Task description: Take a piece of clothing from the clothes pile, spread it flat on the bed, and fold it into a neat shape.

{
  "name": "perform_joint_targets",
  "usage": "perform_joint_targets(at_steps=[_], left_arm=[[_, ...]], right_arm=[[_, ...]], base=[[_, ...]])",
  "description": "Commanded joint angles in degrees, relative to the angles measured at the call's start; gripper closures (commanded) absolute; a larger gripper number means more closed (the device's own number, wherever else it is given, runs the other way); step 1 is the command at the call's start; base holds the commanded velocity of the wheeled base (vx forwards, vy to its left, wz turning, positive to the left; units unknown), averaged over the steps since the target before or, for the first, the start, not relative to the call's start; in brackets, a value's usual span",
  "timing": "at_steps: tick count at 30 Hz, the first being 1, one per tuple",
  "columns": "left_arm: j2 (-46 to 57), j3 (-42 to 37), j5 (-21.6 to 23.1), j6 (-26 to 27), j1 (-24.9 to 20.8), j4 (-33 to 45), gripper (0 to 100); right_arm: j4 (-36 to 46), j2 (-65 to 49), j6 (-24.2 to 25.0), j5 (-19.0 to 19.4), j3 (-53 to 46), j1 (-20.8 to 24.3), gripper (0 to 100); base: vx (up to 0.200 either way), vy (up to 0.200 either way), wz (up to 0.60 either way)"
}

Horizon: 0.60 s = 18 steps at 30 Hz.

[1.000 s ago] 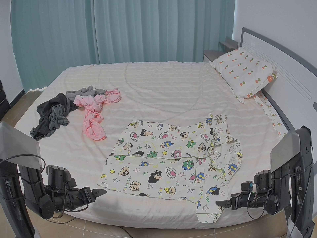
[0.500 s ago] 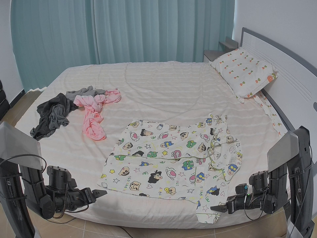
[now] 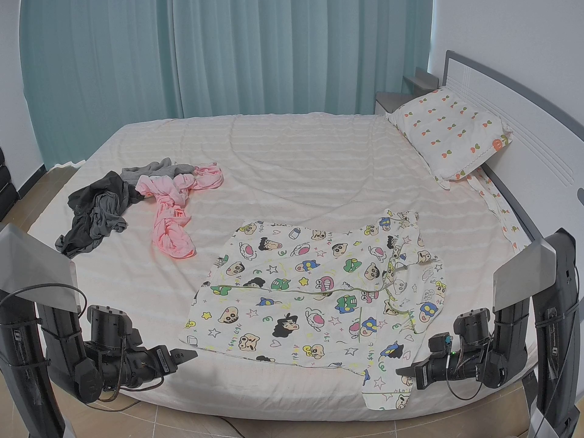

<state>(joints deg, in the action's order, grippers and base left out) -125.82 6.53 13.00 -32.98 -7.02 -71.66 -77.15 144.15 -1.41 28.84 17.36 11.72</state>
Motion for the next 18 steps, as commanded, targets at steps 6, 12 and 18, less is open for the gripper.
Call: perform_joint_targets(at_steps=[6,12,18], left_arm=[[-0.2,0.1,-7.2,5.2,0.3,-0.1,0],[-3.6,5.9,-6.8,3.2,1.7,0.0,0],[-7.2,12.4,-7.2,2.3,0.6,0.1,0]], right_arm=[[-5.8,1.4,-0.2,1.2,-5.7,-1.3,100],[-12.3,3.9,0.8,3.9,-7.7,-2.8,100],[-12.4,4.0,1.4,3.9,-7.7,-2.6,100]], base=[[0.000,0.000,0.00],[0.000,0.000,0.00],[0.000,0.000,0.00]])
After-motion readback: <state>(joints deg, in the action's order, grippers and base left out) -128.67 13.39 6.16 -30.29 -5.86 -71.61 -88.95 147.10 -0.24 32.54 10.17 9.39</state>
